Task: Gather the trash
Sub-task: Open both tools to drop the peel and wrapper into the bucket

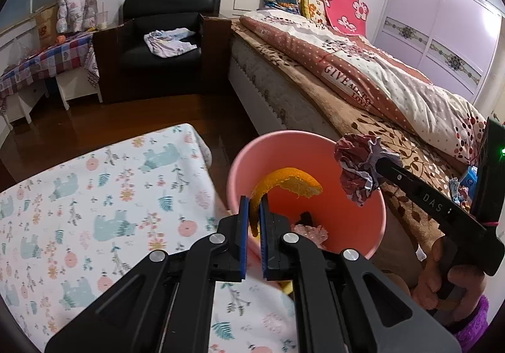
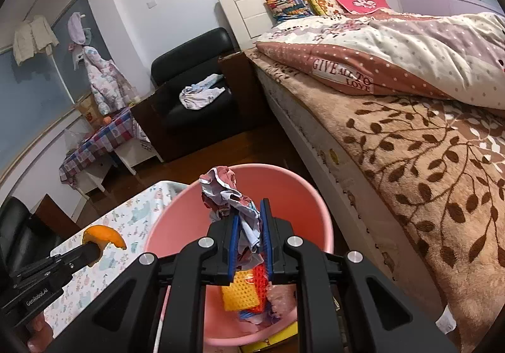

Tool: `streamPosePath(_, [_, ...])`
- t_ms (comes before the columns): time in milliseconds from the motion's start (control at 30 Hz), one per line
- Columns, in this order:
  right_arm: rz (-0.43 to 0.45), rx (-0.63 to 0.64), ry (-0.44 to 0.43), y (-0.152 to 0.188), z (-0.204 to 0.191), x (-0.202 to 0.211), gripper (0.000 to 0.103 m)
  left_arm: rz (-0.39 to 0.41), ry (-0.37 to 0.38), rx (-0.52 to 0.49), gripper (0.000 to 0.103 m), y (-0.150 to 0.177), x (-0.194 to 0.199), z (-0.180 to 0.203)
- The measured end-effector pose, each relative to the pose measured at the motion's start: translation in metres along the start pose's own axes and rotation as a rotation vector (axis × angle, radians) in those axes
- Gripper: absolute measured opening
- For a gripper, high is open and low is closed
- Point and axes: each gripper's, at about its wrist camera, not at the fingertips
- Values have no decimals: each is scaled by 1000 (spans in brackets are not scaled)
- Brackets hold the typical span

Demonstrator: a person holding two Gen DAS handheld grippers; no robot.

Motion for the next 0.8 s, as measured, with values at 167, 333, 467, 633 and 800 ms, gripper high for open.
streamPosePath(167, [-10, -6, 15, 3, 9, -4, 12, -26, 19, -31, 6, 5, -15, 15])
streamPosePath(333, [-30, -11, 20, 8, 13, -11, 13, -50, 23, -49, 6, 9, -30, 26])
streamPosePath(467, [-55, -9, 18, 13, 15, -19, 13, -63, 11, -46, 6, 11, -40, 28])
streamPosePath(633, [-75, -2, 16, 17, 15, -26, 13, -87, 9, -36, 8, 11, -50, 27])
streamPosePath(800, [-89, 11, 10, 19, 13, -30, 13, -90, 4, -34, 32, 12, -53, 26])
Point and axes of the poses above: each gripper's, at about its wrist camera, not at the fingertips, and x roughly against the way its jaws point, z to its right, y to its underside, and after that the axes turned 9 degrees about x, right-handed
